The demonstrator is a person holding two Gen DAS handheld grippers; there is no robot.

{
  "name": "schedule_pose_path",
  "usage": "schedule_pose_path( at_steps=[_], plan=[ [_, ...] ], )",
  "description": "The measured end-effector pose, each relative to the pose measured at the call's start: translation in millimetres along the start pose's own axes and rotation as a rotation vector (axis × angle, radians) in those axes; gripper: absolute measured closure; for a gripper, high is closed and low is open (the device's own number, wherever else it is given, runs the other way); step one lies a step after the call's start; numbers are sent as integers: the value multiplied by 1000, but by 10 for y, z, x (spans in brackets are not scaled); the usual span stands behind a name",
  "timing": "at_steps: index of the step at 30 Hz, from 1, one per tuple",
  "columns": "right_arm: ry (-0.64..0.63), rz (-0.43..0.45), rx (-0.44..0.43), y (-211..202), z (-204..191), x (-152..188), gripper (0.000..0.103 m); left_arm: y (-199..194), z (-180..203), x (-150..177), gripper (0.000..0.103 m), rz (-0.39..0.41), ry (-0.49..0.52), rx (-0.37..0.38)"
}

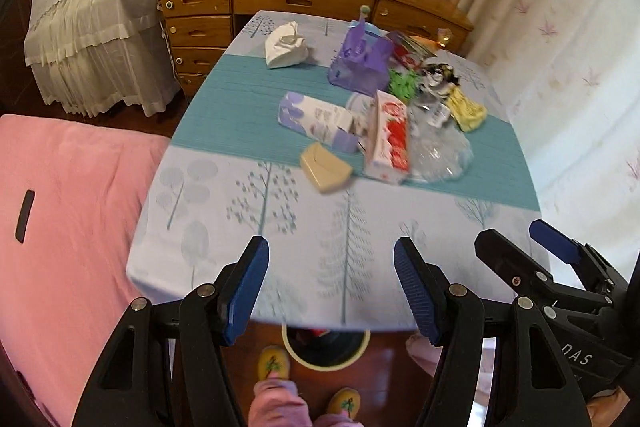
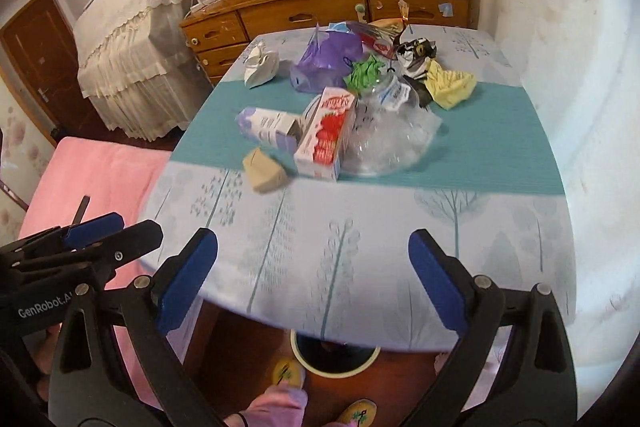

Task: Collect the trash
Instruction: 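Raise both grippers back toward the table, then grasp the beige box with the left gripper while the right grasps the strawberry milk carton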

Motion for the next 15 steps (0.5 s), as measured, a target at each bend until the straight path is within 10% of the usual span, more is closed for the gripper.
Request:
schedule_pose_path(
  at_steps=[15],
  plan=[
    [186,-155,66,1738,181,-476,13,1401,-457,-934,36,-189,-52,-16]
  ],
)
Point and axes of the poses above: each gripper's, at about its wrist camera, not at the fingertips, and y roughly the way its jaws point, z to its right, x to its underside, the point moved 8 cm from there along y, roughly the way its jaws point, and after that the axes turned 15 degrees about -y, right-handed, at the moved point
